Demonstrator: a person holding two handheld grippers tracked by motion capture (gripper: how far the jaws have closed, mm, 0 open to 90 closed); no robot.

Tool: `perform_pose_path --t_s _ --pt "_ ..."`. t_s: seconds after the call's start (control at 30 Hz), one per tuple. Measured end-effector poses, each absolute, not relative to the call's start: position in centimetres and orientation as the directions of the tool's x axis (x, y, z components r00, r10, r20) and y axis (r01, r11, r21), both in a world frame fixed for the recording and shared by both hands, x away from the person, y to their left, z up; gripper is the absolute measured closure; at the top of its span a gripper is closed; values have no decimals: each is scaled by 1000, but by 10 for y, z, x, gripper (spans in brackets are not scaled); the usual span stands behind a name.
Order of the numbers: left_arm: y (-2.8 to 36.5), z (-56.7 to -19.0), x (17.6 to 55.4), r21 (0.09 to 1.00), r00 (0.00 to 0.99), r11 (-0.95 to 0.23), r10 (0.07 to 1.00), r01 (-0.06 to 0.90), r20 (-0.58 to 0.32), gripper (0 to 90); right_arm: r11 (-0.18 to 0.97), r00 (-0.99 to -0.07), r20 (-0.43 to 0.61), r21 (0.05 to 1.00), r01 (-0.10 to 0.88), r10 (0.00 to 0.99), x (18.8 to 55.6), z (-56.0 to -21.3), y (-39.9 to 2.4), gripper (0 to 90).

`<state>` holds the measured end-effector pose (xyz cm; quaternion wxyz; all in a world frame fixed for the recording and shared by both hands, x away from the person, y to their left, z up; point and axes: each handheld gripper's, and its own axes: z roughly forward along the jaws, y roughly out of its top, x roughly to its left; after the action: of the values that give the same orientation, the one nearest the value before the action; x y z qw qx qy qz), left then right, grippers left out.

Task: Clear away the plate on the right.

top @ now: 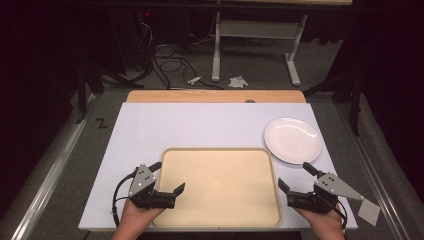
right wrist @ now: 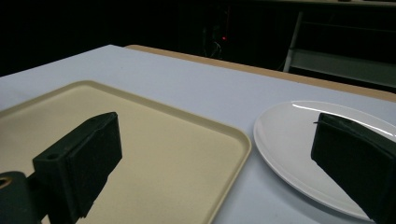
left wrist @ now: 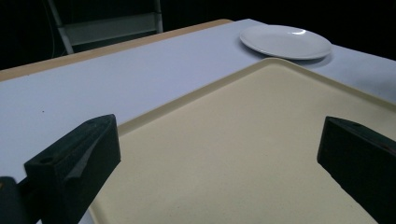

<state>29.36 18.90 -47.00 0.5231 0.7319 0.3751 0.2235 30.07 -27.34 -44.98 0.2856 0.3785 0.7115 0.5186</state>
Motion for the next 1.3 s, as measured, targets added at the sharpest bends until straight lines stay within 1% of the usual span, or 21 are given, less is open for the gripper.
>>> perform_pose_path --t_s 0.4,1.0,1.13,1.23,1.3 --pt "187 -472 294 930 627 -187 777 315 -56 3 186 -573 -21 955 230 819 301 -452 -271 40" --pt "188 -472 292 940 642 -201 766 275 -24 3 177 -563 -17 957 231 826 301 -451 -272 29" --pt "190 -471 292 942 647 -195 762 272 -29 3 180 -561 -22 957 228 828 303 -450 -272 13" --pt "193 -471 293 948 643 -180 765 264 -34 26 181 -566 -24 958 223 824 305 -449 -269 5" --pt "197 -472 293 958 636 -144 771 246 -48 27 181 -568 -20 957 229 823 306 -448 -267 5"
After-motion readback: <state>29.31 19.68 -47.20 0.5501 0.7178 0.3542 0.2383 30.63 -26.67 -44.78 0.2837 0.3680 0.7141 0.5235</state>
